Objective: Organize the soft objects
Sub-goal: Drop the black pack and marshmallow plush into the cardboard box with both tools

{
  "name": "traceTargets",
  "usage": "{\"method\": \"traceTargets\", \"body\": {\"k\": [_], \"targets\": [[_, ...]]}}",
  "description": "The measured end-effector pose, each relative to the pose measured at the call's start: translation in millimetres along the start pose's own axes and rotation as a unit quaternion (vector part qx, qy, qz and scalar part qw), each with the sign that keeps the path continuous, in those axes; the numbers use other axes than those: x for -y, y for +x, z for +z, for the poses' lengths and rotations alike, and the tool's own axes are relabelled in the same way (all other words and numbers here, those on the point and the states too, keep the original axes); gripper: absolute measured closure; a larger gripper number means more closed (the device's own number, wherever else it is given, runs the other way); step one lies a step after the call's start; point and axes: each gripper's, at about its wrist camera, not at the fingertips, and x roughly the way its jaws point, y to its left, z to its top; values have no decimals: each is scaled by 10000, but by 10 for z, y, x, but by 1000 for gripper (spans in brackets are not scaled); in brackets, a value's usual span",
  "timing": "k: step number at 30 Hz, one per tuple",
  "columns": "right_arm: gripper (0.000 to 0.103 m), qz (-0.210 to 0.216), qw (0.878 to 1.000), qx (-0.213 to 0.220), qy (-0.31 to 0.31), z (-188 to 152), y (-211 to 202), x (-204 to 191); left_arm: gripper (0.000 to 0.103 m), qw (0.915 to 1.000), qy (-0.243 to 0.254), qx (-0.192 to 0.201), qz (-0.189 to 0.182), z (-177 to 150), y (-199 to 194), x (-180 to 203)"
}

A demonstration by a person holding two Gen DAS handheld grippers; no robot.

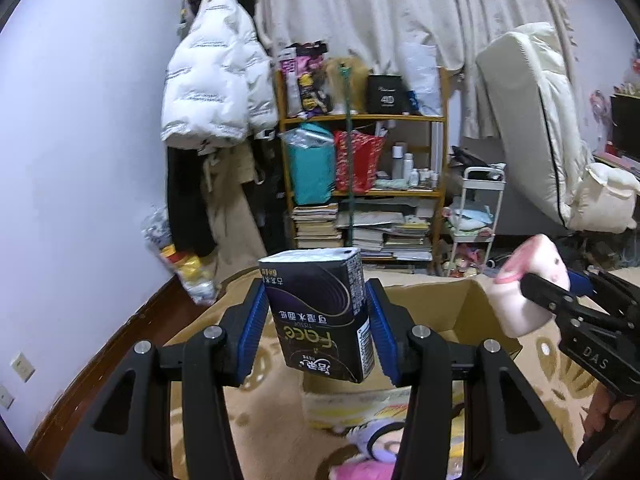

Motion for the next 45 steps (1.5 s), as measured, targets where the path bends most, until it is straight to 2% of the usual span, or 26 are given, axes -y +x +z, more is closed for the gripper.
{"method": "traceTargets", "body": {"k": [6, 10, 14, 22, 28, 36, 40, 43, 45], "targets": [[60, 116, 9999, -70, -30, -3, 275, 26, 55, 9998, 108, -1, -154, -93, 232, 123], [60, 138, 9994, -269, -168, -111, 441, 15, 55, 9987, 138, -357, -333, -200, 487, 170], [59, 206, 9986, -496, -26, -232, 591, 50, 54, 9977, 192, -532, -383, -296, 661, 226], [57, 272, 9977, -609, 121, -368, 674, 102, 55, 9948, 295, -721, -649, -422, 800, 334], [51, 368, 9964, -691, 332, -408, 678, 183, 53, 9937, 161, -955, -564, -496, 857, 275], [46, 483, 9946, -836, 383, -433, 600, 167, 41, 9941, 71, -1015, -385, -498, 744, 139], [29, 522, 9943, -805, 465, -432, 547, 180, 23, 9940, -63, -1055, -288, -519, 671, 59], [20, 522, 9952, -710, 421, -393, 480, 151, 15, 9938, -87, -1073, -279, -525, 625, 33], [13, 499, 9956, -666, 426, -373, 444, 140, 10, 9938, -184, -1017, -407, -523, 577, -5]]}}
